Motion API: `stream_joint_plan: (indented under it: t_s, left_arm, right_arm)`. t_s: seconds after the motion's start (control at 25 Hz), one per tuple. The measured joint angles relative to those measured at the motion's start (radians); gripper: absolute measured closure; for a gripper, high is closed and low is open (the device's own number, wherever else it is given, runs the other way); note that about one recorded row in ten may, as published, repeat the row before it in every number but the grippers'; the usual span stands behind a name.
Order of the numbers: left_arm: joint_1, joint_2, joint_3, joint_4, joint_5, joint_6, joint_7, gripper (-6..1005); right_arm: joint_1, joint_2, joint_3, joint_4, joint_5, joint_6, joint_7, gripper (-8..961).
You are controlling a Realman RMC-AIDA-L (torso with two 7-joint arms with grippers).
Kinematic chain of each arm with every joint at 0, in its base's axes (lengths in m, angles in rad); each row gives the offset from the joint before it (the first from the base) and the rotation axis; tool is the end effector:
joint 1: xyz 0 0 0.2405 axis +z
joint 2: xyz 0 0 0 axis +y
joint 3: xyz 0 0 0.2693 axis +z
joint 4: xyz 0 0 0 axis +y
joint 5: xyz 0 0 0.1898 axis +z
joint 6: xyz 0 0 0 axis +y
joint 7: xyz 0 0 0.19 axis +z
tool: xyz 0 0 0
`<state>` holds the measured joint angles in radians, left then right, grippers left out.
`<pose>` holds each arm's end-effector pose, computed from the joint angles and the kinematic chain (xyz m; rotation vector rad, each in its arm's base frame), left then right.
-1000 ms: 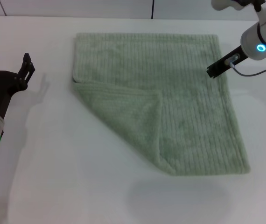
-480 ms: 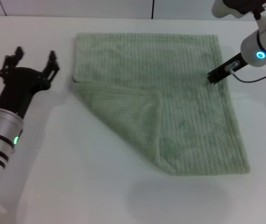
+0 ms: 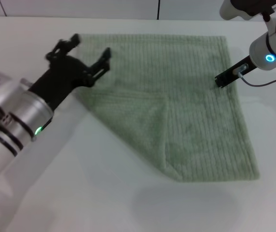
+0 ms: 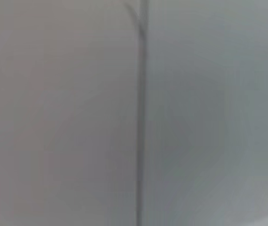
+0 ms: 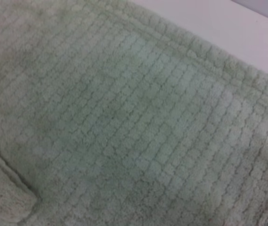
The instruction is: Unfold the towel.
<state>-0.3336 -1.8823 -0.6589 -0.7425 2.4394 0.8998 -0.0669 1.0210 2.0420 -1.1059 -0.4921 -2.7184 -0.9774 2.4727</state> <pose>-0.2440 0.3541 -0.0517 -1.9914 -0.4377 -0.8006 0.2313 0.4557 -0.0772 -2.3817 0.9918 -0.4078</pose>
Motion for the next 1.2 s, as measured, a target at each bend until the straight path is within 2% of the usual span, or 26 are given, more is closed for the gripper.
stream_joint_plan:
  t_s: [0.08,0.12,0.16,0.24,0.28,0.32,0.36,0.4,0.52,0.56,0.6,0.64,0.68,0.72,0.8,0.84,0.88,0.92,1.04,1.2]
  left_arm:
    - [0.013,0.042,-0.029,-0.105,0.060,-0.111,-0.005,169]
    - [0.013,0.042,-0.029,-0.105,0.060,-0.111,-0.005,170]
    - [0.028,0.070,-0.089,-0.219,0.123,-0.273,-0.005,170]
    - [0.041,0.081,-0.155,-0.324,0.186,-0.465,-0.003,170]
    - [0.048,0.082,-0.198,-0.384,0.226,-0.593,0.000,170]
    - [0.056,0.072,-0.255,-0.482,0.286,-0.788,0.006,170]
    - [0.056,0.072,-0.255,-0.482,0.286,-0.788,0.006,170]
    - [0.058,0.063,-0.283,-0.543,0.313,-0.917,0.021,170]
    - [0.057,0.057,-0.295,-0.577,0.322,-0.988,0.037,169]
    - [0.052,0.003,-0.376,-0.712,0.320,-1.310,0.199,169]
    - [0.052,0.003,-0.376,-0.712,0.320,-1.310,0.199,169]
    - [0.057,-0.032,-0.421,-0.752,0.301,-1.413,0.294,169]
    - [0.061,-0.053,-0.448,-0.771,0.285,-1.466,0.350,168]
    - [0.074,-0.112,-0.537,-0.814,0.217,-1.601,0.528,168]
    - [0.083,-0.164,-0.623,-0.834,0.140,-1.700,0.684,168]
    - [0.083,-0.164,-0.623,-0.834,0.140,-1.700,0.684,168]
    - [0.083,-0.179,-0.659,-0.841,0.092,-1.741,0.751,168]
    - [0.068,-0.180,-0.692,-0.839,-0.001,-1.793,0.821,167]
    - [0.042,-0.175,-0.704,-0.826,-0.045,-1.825,0.834,167]
    - [0.001,-0.182,-0.703,-0.775,-0.051,-1.844,0.848,166]
  right_arm:
    - [-0.001,0.001,0.000,0.000,0.000,-0.001,0.000,954]
    - [-0.003,0.002,0.000,-0.001,0.000,-0.003,0.000,954]
    - [-0.004,0.002,0.000,-0.003,0.000,-0.005,0.000,954]
    - [-0.004,0.002,0.000,-0.004,0.000,-0.008,0.000,954]
    - [-0.004,0.003,0.000,-0.005,0.000,-0.009,0.000,954]
    - [-0.006,0.003,0.001,-0.006,0.000,-0.009,0.000,954]
    - [-0.006,0.003,0.001,-0.006,0.000,-0.010,0.000,954]
    - [-0.006,0.003,0.001,-0.006,0.000,-0.010,0.000,954]
    - [-0.007,0.003,0.005,-0.008,0.000,-0.011,0.000,954]
    - [-0.007,0.003,0.006,-0.008,0.000,-0.012,0.000,954]
    - [-0.007,0.003,0.006,-0.008,0.000,-0.012,0.000,954]
    - [-0.007,0.003,0.007,-0.008,0.000,-0.013,0.000,954]
    - [-0.007,0.002,0.008,-0.009,0.000,-0.013,0.000,954]
    - [-0.009,0.001,0.009,-0.013,0.000,-0.014,0.000,954]
    - [-0.012,0.001,0.010,-0.019,0.000,-0.016,0.000,954]
    - [-0.012,0.001,0.010,-0.019,0.000,-0.016,0.000,954]
    - [-0.014,0.001,0.010,-0.024,0.000,-0.018,0.001,954]
    - [-0.018,0.001,0.011,-0.033,0.000,-0.023,0.004,954]
    - [-0.022,0.002,0.011,-0.039,0.000,-0.029,0.005,954]
    - [-0.024,0.002,0.011,-0.048,0.000,-0.039,0.008,954]
